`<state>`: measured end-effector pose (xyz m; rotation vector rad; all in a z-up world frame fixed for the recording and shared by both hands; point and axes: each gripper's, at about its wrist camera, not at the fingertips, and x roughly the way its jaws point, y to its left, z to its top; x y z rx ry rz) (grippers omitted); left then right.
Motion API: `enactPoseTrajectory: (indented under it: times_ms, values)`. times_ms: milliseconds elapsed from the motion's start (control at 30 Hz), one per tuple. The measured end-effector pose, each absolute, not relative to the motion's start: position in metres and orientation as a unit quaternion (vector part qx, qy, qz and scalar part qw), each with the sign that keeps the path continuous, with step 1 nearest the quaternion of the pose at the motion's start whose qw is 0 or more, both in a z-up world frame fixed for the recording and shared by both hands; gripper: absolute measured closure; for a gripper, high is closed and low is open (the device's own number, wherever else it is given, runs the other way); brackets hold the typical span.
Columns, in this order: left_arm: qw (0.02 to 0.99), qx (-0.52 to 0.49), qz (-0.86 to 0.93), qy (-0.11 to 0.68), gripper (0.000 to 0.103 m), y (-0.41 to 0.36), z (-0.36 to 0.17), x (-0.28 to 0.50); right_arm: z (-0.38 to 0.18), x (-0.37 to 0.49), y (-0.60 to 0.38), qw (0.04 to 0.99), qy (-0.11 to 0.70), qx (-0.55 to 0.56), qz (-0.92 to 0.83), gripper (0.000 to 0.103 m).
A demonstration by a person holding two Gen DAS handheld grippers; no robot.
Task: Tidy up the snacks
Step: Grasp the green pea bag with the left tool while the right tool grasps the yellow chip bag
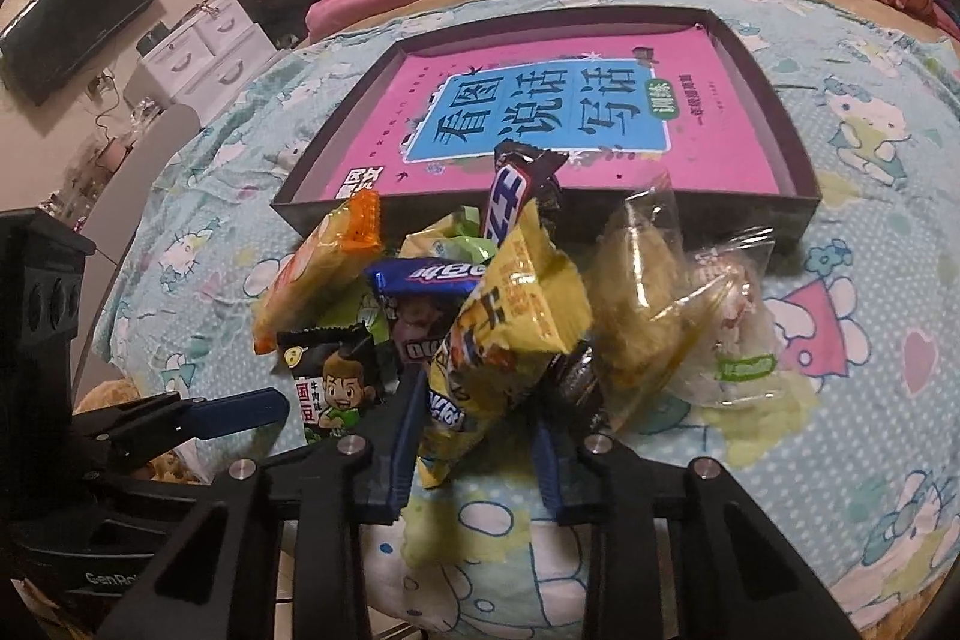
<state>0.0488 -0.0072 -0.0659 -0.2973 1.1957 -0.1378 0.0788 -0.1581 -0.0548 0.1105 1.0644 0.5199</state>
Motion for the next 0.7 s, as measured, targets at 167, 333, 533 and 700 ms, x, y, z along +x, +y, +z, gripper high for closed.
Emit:
enactPoseTrajectory:
  times_ms: [167,333,533,700]
  values:
    - [0.814,-0.132,-0.067,0.562,0.037,-0.010,-0.069,0.054,-0.057,0.078,-0.160,0.826,0.500,0.055,0.253,0.075]
    - [0.811,-0.127,-0.076,0.566,0.057,-0.016,-0.075,0.060,-0.055,0.076,-0.169,0.826,0.497,0.073,0.256,0.080]
    - [0.810,-0.141,-0.097,0.560,0.064,-0.015,-0.081,0.065,-0.044,0.071,-0.181,0.836,0.482,0.083,0.249,0.082]
    - [0.807,-0.166,-0.111,0.556,0.072,-0.006,-0.079,0.062,-0.035,0.069,-0.190,0.843,0.468,0.091,0.248,0.083]
